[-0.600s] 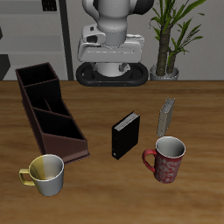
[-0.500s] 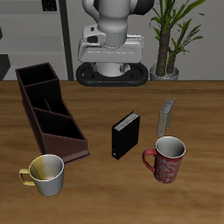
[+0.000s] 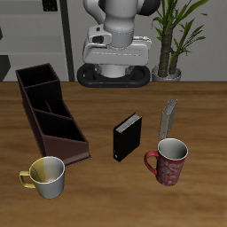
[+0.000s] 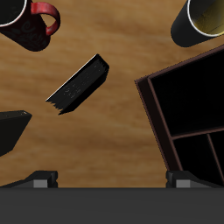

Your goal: Place the red mug into the right desk caddy's right compartment and place the yellow book into the right desk caddy's back compartment

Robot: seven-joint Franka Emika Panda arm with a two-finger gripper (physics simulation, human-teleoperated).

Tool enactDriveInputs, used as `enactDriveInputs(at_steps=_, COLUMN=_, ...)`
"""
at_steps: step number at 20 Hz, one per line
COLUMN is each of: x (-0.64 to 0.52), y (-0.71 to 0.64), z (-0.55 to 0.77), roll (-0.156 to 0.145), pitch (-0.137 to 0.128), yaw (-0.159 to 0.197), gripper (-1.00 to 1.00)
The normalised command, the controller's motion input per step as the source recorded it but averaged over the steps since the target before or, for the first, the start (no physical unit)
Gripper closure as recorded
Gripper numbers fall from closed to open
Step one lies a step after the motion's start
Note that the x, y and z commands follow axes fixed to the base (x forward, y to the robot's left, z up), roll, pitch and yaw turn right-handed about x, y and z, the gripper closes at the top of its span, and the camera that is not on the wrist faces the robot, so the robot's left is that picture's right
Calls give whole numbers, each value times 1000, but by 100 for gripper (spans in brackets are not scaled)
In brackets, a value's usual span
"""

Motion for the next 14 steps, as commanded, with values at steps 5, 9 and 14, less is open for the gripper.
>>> enactDriveInputs(at_steps=5, x=320, y=390, z=105, roll=61, pitch=-48, yaw=11, gripper=-100)
enactDriveInputs(at_steps=9, x=361, y=299, z=51, roll=12, pitch=-29, yaw=-2, gripper=-100)
enactDriveInputs(at_steps=14, x=420, y=601, z=-42, roll=-8, pitch=-31, yaw=25, gripper=-100)
